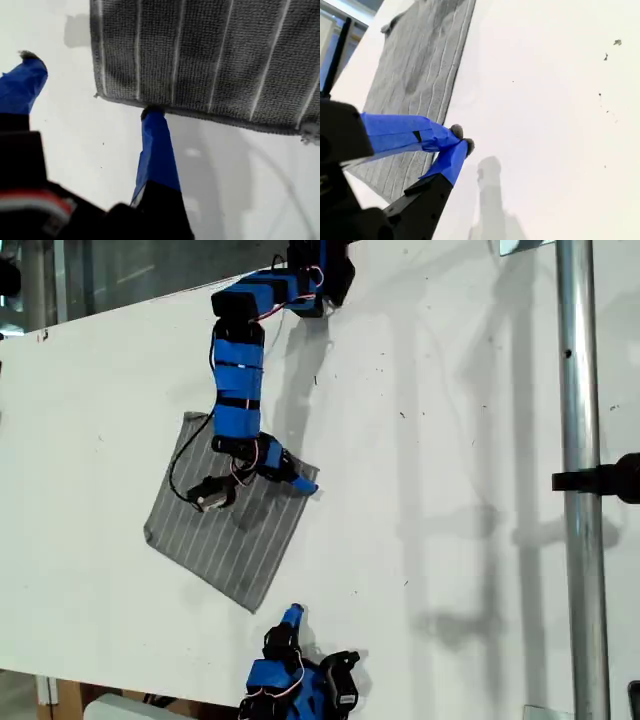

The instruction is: Grasp corners of a towel and fold twice.

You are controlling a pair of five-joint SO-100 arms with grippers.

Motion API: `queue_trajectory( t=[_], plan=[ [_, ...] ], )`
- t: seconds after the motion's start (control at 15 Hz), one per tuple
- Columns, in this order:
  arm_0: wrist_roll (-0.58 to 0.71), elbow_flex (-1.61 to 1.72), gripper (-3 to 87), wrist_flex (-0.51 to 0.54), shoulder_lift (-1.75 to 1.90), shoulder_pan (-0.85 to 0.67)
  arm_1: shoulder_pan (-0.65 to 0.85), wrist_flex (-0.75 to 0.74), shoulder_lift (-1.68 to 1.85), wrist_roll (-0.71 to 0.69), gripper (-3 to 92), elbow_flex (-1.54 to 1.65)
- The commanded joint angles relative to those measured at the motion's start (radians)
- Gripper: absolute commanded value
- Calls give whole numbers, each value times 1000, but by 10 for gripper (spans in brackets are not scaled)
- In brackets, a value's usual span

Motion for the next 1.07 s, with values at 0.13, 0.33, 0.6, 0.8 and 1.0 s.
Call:
queue_trajectory(
  t=[0.13, 0.33, 0.6, 0.8, 1.0],
  plan=[
    [-14, -2, -28, 6, 5, 2, 35, -29, -43, -14, 360, -31],
    [-48, -6, -28, 5, 5, 3, 32, -40, -74, 5, 20, -43],
    [-80, -218, -29, 58, -5, 5, 20, -74, -72, 6, -2, -43],
    [-11, -534, -29, 52, -356, -31, 8, -83, -71, 8, -2, -40],
    [155, -1005, -29, 215, -873, -121, -9, -89, -61, 20, -2, -38]
  ],
)
